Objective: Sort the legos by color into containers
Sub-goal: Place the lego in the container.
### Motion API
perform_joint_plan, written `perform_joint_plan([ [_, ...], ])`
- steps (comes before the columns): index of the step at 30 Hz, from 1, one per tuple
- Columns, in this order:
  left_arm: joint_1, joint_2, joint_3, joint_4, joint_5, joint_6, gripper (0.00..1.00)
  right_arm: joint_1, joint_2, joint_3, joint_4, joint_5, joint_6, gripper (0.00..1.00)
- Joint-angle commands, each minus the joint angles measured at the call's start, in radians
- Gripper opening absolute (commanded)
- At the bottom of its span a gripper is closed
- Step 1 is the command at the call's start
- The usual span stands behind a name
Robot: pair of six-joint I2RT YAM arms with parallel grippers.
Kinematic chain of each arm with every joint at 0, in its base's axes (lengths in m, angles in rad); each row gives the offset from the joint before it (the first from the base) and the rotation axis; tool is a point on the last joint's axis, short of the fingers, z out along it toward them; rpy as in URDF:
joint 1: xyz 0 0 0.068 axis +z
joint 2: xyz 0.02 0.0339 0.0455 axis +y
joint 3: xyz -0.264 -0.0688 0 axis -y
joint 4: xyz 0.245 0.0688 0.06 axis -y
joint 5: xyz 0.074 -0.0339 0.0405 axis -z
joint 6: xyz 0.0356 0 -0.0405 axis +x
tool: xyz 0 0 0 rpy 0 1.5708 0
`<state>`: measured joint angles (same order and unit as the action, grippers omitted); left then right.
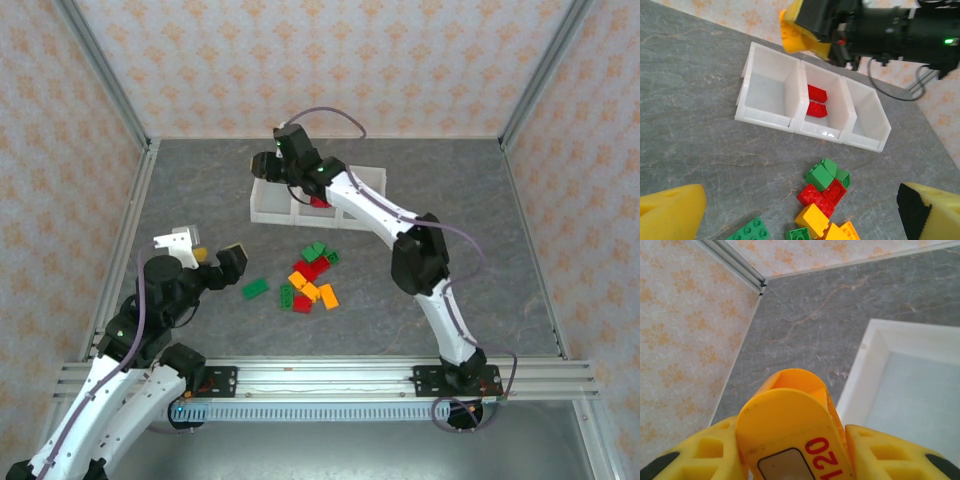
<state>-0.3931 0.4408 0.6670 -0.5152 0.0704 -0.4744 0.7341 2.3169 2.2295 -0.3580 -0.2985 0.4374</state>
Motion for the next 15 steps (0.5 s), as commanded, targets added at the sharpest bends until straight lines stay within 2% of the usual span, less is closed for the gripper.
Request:
perform_joint_plan([
  [1, -0.004, -0.02, -0.012, 0.029, 0.006, -0.008, 0.99, -0.021, 0.083, 0.11, -0.048, -0.072, -0.02, 0.31],
  [11, -0.004, -0.019, -0.012, 0.031, -0.004, -0.004, 0.99, -0.047, 0.162, 0.105, -0.036, -0.104, -0.031, 0.35],
  [15, -0.003, -0.013, -0.012, 0.032, -0.009, -0.003, 0.99, -0.051, 0.18, 0.107, -0.045, -0.097, -0.035, 0.52],
])
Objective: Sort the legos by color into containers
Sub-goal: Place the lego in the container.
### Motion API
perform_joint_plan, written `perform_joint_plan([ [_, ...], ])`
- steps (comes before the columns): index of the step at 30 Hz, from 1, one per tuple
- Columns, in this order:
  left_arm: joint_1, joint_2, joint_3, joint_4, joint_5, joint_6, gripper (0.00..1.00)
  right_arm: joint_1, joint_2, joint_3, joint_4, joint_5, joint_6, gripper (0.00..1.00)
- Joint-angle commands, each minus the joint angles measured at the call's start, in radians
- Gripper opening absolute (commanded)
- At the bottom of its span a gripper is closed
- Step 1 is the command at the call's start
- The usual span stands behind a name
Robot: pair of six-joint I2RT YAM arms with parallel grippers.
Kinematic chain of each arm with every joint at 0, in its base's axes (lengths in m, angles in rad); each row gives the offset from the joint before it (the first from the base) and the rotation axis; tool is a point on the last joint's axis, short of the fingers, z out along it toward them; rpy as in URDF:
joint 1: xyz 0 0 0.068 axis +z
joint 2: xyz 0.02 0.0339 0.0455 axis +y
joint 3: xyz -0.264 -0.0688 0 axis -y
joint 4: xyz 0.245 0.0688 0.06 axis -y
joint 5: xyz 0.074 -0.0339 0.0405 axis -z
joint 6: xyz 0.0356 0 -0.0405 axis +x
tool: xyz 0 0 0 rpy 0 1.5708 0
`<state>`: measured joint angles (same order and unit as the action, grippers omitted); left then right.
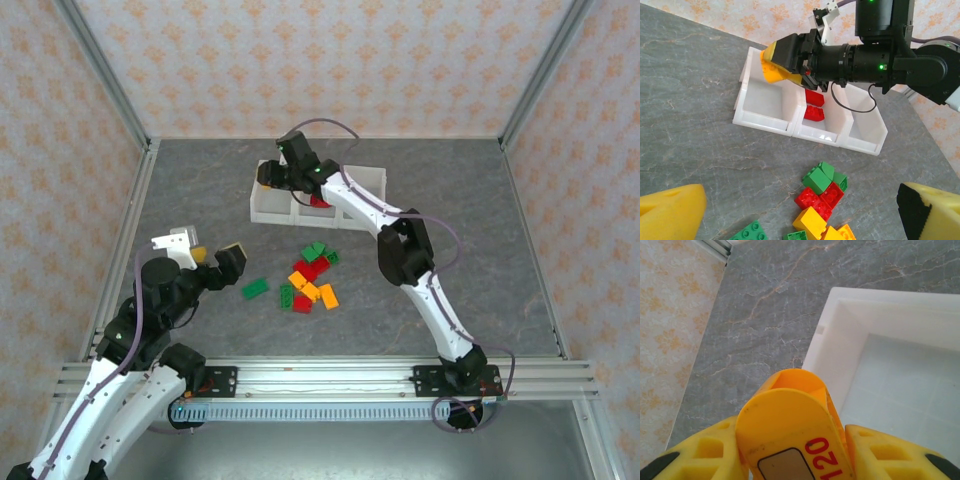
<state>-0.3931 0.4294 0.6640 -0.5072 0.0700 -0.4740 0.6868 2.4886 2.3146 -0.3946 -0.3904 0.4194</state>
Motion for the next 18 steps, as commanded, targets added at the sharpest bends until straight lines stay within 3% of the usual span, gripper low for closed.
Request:
perform_joint_plan([
  [1, -0.004, 0.001, -0.008, 0.023, -0.009, -0.003, 0.99, -0.007, 0.011, 0.021, -0.011, -0.002, -0.017, 0.55],
  [3, -0.004, 0.006, -0.007, 0.021, -0.011, -0.003, 0.99, -0.013, 0.016, 0.028, -0.016, -0.005, -0.017, 0.64],
  [8, -0.004, 0.016, -0.007, 0.019, -0.019, -0.005, 0.99, -0.02, 0.005, 0.052, -0.049, -0.008, -0.024, 0.76],
  [18, -0.004, 0.042, -0.007, 0.015, -0.028, -0.006, 0.99, -0.02, -0.147, 0.035, -0.179, 0.024, -0.032, 0.82],
])
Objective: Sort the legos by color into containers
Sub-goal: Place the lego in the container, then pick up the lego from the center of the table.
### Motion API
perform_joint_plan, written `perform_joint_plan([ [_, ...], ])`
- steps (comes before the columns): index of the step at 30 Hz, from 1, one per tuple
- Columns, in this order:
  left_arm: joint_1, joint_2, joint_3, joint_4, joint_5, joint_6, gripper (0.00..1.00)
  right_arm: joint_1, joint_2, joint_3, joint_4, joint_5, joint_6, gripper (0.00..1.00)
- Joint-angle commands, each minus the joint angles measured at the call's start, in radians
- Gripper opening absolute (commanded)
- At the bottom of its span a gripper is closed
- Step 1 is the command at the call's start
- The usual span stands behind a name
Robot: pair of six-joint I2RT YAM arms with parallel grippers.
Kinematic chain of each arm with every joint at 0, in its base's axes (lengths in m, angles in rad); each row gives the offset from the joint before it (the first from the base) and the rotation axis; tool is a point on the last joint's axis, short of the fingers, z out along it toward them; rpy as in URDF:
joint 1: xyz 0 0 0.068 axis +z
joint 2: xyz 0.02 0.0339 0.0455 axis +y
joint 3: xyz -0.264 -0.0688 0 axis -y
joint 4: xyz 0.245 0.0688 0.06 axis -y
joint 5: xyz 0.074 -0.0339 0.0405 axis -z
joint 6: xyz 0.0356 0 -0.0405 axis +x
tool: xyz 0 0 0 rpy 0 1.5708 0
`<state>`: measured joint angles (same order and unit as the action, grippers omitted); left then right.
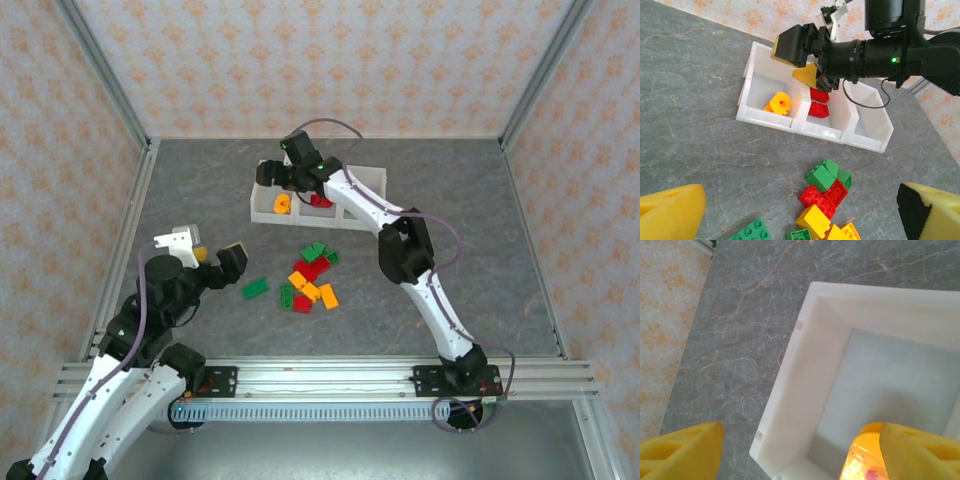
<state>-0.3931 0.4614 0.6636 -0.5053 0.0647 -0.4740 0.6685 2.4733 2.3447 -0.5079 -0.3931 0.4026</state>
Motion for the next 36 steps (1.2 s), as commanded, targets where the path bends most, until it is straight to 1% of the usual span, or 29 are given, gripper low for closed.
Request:
perform_joint_plan([
  [1, -0.004, 0.014, -0.005, 0.013, -0.023, -0.006, 0.99, -0.001, -0.162, -0.017, -0.079, 0.041, -0.016, 0.83],
  [3, -0.004, 0.021, -0.005, 0.013, -0.022, -0.006, 0.99, -0.001, -0.228, -0.077, -0.095, 0.066, -0.016, 0.85],
  [6, -0.004, 0.029, -0.005, 0.012, -0.022, -0.006, 0.99, 0.006, -0.346, -0.213, -0.09, 0.105, -0.014, 0.89],
  [9, -0.004, 0.039, -0.005, 0.011, -0.02, -0.006, 0.99, 0.017, -0.471, -0.379, -0.064, 0.148, -0.004, 0.94],
  [11, -0.004, 0.046, -0.005, 0.011, -0.019, -0.006, 0.99, 0.024, -0.554, -0.495, -0.051, 0.181, 0.006, 1.0],
  [14, -0.004, 0.053, -0.003, 0.011, -0.016, -0.004, 0.99, 0.032, -0.679, -0.671, -0.02, 0.224, 0.029, 1.0],
  [17, -0.003, 0.058, -0.005, 0.011, -0.013, -0.003, 0.99, 0.034, -0.782, -0.83, 0.01, 0.24, 0.028, 1.0],
  [19, -0.003, 0.06, -0.005, 0.012, -0.009, -0.002, 0.99, 0.034, -0.825, -0.9, 0.006, 0.255, 0.027, 1.0],
  [23, -0.003, 0.067, -0.005, 0.013, -0.008, -0.002, 0.99, 0.034, -0.861, -1.013, -0.01, 0.284, 0.049, 0.97],
  [28, -0.002, 0.065, -0.004, 0.012, -0.008, -0.001, 0.99, 0.034, -0.871, -1.123, 0.033, 0.313, 0.077, 0.94],
  [32, -0.003, 0.056, -0.004, 0.014, -0.008, -0.002, 0.99, 0.034, -0.821, -1.123, 0.037, 0.332, 0.062, 0.86],
  [34, -0.003, 0.055, -0.007, 0.014, -0.006, 0.0, 0.99, 0.034, -0.78, -1.113, 0.039, 0.333, 0.046, 0.79],
  [36, -0.003, 0.054, -0.007, 0.014, -0.006, -0.001, 0.99, 0.034, -0.746, -1.102, 0.044, 0.322, 0.031, 0.77],
])
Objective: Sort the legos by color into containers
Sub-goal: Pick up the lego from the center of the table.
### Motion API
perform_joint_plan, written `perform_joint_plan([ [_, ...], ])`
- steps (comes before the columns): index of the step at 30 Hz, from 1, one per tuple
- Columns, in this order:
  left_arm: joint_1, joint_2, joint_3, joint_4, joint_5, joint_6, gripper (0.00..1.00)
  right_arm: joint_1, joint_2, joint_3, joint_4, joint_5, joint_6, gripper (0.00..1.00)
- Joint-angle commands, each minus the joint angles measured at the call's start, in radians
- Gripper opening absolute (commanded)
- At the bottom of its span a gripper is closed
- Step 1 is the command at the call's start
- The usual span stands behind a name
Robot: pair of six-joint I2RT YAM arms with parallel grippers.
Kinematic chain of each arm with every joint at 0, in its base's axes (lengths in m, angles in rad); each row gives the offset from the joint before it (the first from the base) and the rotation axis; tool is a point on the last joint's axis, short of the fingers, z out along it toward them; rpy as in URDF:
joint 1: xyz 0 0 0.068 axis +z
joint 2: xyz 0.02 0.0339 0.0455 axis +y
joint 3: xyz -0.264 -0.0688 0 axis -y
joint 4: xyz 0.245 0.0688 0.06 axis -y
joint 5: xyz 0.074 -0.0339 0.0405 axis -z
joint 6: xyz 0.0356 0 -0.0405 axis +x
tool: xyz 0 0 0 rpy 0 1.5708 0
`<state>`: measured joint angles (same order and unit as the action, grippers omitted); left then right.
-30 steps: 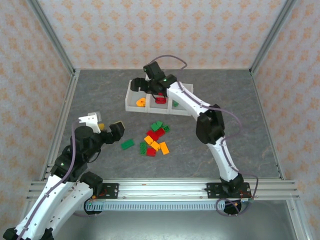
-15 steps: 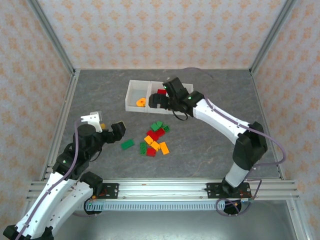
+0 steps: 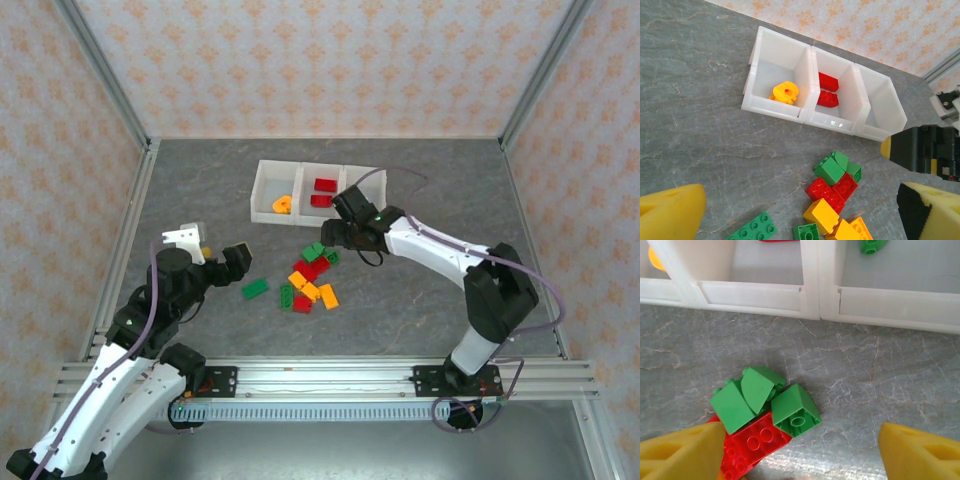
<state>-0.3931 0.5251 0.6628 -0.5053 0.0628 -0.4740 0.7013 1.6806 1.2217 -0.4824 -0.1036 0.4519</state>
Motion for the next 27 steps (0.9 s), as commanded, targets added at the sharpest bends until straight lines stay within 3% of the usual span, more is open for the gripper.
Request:
perform_joint_plan([
  [1, -0.003, -0.01, -0.006, 0.014, -0.004, -0.002, 0.99, 0.001, 0.06, 0.025, 0.025, 0.029, -0.025, 0.77],
  [10, -0.003, -0.004, -0.006, 0.014, -0.003, -0.001, 0.99, 0.001, 0.138, 0.051, 0.028, 0.042, -0.058, 0.63],
  [22, -0.003, -0.007, -0.006, 0.013, -0.003, -0.001, 0.99, 0.001, 0.199, 0.054, 0.041, 0.021, -0.073, 0.55],
  [27, -0.003, -0.007, -0.006, 0.014, -0.004, -0.001, 0.99, 0.001, 0.199, 0.052, -0.004, 0.081, -0.075, 0.54],
])
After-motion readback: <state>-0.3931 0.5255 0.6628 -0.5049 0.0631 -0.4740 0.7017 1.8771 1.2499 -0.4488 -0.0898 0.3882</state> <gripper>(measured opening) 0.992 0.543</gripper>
